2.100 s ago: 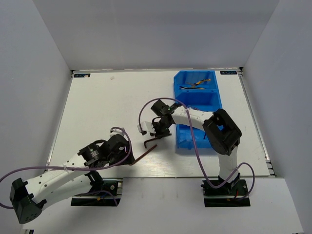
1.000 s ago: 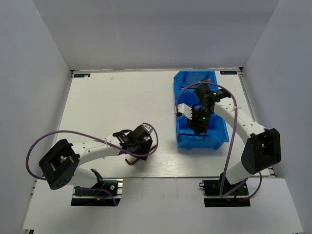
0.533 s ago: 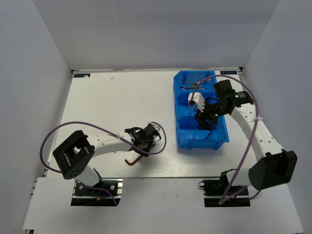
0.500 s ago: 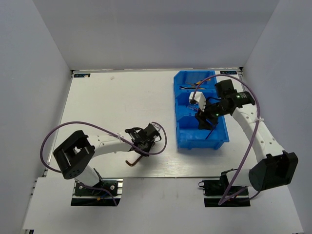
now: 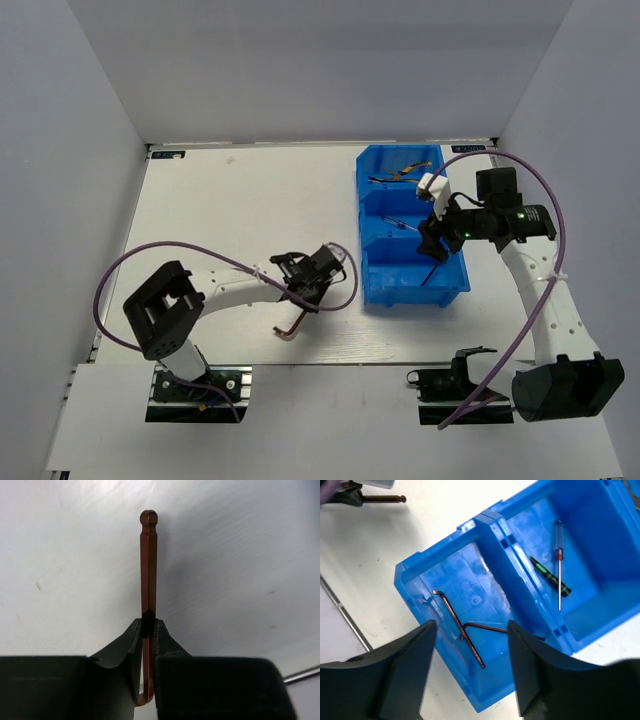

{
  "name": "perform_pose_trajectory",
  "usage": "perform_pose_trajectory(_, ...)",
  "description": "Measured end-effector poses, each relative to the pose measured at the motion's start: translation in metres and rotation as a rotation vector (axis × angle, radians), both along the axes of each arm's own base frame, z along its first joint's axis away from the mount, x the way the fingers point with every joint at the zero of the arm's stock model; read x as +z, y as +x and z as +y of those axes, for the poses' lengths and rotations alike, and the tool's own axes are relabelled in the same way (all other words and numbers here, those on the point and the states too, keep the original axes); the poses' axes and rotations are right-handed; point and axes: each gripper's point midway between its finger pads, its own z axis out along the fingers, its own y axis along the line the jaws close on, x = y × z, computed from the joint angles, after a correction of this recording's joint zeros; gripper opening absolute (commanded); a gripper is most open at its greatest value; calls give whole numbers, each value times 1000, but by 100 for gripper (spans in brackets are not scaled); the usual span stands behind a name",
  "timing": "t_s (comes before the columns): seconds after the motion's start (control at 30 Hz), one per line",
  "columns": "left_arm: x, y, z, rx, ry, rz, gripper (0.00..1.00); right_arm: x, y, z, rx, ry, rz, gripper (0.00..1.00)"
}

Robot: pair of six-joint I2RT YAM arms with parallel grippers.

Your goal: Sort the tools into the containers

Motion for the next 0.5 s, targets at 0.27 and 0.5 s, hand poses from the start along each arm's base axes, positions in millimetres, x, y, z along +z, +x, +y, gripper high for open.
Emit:
perform_pose_trajectory(0.27, 136, 67, -99, -133, -302, -276, 0, -1, -7, -22, -110, 2, -43, 0)
perform_pose_trajectory(0.5, 178, 81, -164, -285, -516, -334, 0, -8, -8, -45, -247, -25, -87, 0)
